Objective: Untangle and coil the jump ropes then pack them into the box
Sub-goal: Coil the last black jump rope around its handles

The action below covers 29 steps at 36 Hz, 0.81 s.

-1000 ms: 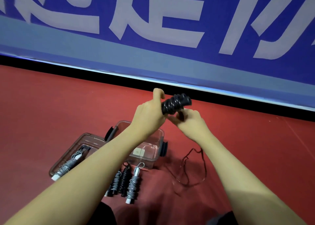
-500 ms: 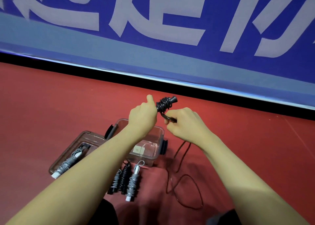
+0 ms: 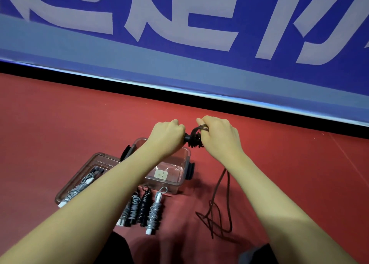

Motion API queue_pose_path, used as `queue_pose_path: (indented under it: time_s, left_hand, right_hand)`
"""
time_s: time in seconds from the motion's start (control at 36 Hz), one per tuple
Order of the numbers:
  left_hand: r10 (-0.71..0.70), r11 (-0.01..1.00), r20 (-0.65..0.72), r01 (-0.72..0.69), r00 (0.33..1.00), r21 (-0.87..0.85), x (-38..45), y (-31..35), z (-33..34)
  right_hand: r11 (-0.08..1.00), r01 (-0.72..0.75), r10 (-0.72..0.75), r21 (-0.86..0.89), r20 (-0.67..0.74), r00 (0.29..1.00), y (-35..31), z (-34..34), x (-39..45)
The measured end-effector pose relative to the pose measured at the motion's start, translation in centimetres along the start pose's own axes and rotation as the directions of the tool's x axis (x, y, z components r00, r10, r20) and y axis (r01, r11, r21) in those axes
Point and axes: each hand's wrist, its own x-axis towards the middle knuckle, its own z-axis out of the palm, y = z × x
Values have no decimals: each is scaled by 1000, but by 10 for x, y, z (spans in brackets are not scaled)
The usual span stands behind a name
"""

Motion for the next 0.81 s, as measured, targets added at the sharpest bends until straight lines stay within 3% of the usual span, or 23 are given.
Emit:
queue_pose_path:
  time_s: [0.06,0.11,0.19,0.33,0.56,0.64,0.69,0.75,0.81]
  left_hand:
    - [114,991,-136,-104,984,81,-2,-4,-2]
    - [112,991,-239,-90,965,101,-3,-9,-1]
    - [134,991,-294,-126,947,46,-6,-8,-1]
    - [249,964,-445,-266,860,26,-4,-7,0]
    - [364,906,-573,-423,734,33,-1,-5,-1]
    - [301,893,-643,-445,704,-70,-2,-2,-8]
    - [211,888,-594,-406,776,-215,-5,2,-14]
    - [27,882,-516,-263,856,-390,-8,7,-21]
    - [-149,837,-447,-128,882,-532,-7,9,-23]
  right_hand:
    - [997,-59,59,39,12,998,3,1,0]
    - [988,-106,106,111,12,994,5,0,0]
    - [972,-158,159,173,6,987,7,0,2]
    - [875,-284,292,392,41,955,16,5,6]
    - [855,-375,337,358,168,927,22,7,10]
    - [867,-373,338,331,161,927,21,8,12]
    - [877,-334,301,345,147,942,19,8,12]
    - [902,-287,260,322,125,958,18,8,9]
    - [948,-253,234,194,117,965,14,5,5]
